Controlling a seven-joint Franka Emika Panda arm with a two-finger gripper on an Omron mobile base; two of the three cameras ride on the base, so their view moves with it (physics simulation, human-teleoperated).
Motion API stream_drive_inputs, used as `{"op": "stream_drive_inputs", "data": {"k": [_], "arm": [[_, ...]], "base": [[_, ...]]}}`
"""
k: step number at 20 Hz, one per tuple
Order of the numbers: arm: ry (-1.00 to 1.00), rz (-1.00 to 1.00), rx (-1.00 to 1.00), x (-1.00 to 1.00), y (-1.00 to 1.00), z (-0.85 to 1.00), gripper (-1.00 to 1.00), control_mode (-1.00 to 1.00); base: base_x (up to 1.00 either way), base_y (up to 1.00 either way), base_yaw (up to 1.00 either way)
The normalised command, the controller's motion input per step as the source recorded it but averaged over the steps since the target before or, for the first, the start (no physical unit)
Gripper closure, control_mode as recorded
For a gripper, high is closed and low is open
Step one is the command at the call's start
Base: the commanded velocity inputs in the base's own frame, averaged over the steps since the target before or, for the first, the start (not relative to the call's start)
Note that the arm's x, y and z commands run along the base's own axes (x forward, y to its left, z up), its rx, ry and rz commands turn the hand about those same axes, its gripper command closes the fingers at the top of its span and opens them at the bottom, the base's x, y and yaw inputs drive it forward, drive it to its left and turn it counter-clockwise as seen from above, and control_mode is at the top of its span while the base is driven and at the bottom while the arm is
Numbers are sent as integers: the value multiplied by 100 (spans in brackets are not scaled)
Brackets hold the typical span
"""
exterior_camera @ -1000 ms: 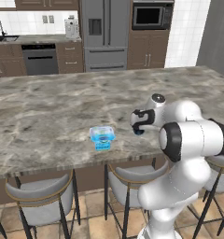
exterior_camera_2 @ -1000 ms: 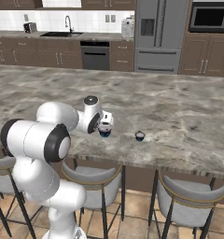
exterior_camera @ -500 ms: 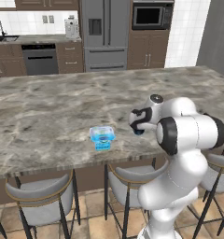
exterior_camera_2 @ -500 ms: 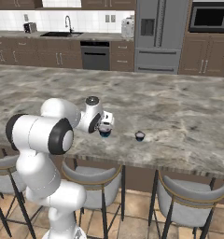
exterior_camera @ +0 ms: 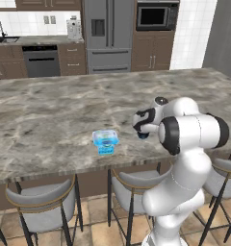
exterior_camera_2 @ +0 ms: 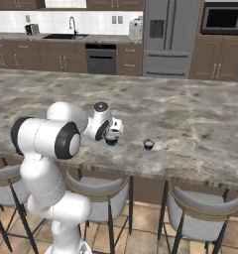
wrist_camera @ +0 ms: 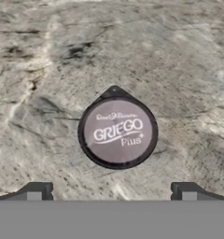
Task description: Stack the yogurt containers by placing the smaller containers on top of the larger containers.
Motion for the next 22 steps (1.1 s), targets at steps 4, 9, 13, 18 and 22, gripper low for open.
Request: {"op": "stream_drive_inputs", "data": {"k": [4, 9, 13, 18, 22], "arm": [[0, 0, 0, 9, -6, -3, -100, -100], [0, 0, 0, 7, 0, -4, -100, -100], [0, 0, 0, 7, 0, -6, -100, -100], [1, 0, 0, 7, 0, -7, -100, -100], [1, 0, 0, 4, 0, -9, -100, -100]], "base": [[0, 0, 0], [0, 0, 0], [0, 0, 0], [0, 0, 0], [0, 0, 0]]}}
